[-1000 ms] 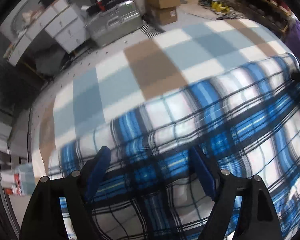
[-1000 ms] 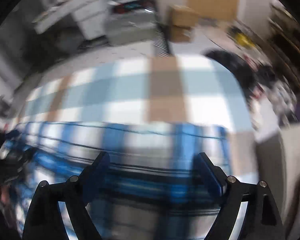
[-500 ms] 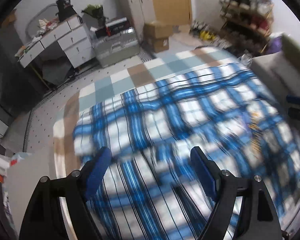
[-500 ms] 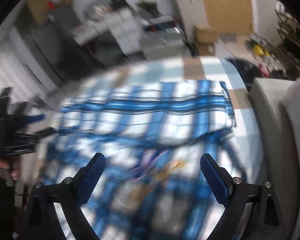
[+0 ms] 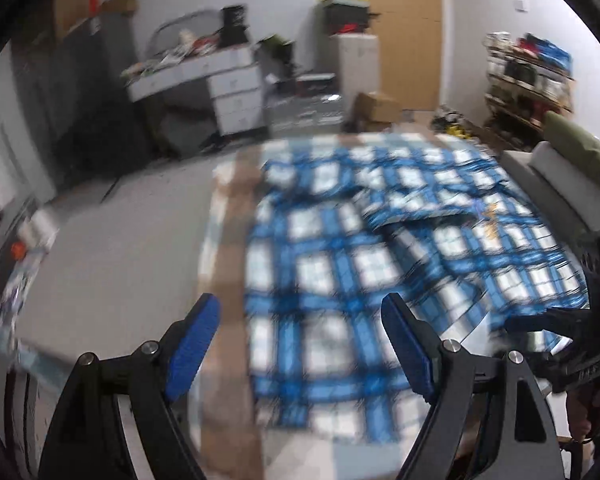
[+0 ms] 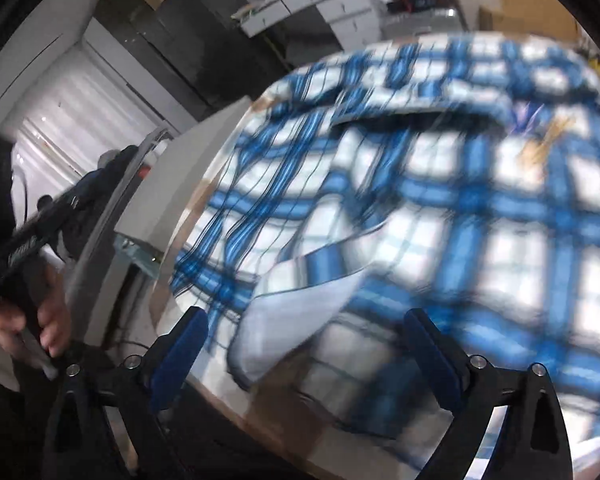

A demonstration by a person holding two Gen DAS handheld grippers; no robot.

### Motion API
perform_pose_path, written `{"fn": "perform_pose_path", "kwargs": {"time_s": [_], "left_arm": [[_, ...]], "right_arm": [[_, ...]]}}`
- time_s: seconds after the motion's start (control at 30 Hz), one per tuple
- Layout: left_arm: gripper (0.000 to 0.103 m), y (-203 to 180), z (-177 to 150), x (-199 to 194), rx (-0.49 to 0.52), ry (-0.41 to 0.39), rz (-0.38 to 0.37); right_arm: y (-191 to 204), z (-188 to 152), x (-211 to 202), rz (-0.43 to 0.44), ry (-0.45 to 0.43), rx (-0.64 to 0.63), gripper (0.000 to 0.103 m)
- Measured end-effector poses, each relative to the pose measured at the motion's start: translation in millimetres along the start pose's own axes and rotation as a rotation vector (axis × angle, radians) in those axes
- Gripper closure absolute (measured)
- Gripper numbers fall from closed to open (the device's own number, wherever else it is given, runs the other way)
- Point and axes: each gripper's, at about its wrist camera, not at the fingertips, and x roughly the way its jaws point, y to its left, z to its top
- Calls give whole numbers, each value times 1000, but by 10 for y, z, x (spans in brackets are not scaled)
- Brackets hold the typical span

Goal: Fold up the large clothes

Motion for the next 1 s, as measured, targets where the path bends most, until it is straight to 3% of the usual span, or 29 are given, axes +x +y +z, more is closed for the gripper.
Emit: {"fn": "perform_pose_path", "kwargs": {"time_s": [0.1,0.17,0.2,0.27,0.3,0.43,0.53,0.67,0.8,0.87,0.9,0.93,1.0], "left_arm": [[23,159,-173,174,-36,67,22],[23,223,-239,288,-64,85,30],[23,242,-257,330,-75,94,27],[23,286,-283,419,-102,114,15],[23,289,-287,452,-110,119,12],[23,257,-329,569,-95,128,39],[23,244,-364,612,-81,138,65],[23,287,-436,607,-86,143,62],[23,250,-463,606,-67,144,77],[23,242,-479,585,-58,142,89],[23,233,-477,580,-56,142,92],[23,239,-477,572,-57,142,93],[23,253,-476,562,-67,143,92]], "right_arm": [[2,83,266,37,22,53,10],[88,91,344,10,18,48,11],[141,105,387,-40,10,27,20],[285,66,403,-101,-1,-12,56],[294,64,401,-110,-9,-16,82],[312,-101,207,-87,-80,-31,96],[256,-278,-16,-107,-106,-28,96],[126,-482,-181,-227,-95,-23,96],[203,-453,-333,-203,-139,-52,89],[393,-412,-311,-191,-133,-116,66],[526,-404,-259,-187,-127,-158,39],[622,-415,-215,-188,-125,-191,24],[859,-450,3,-246,-104,-293,25]]}}
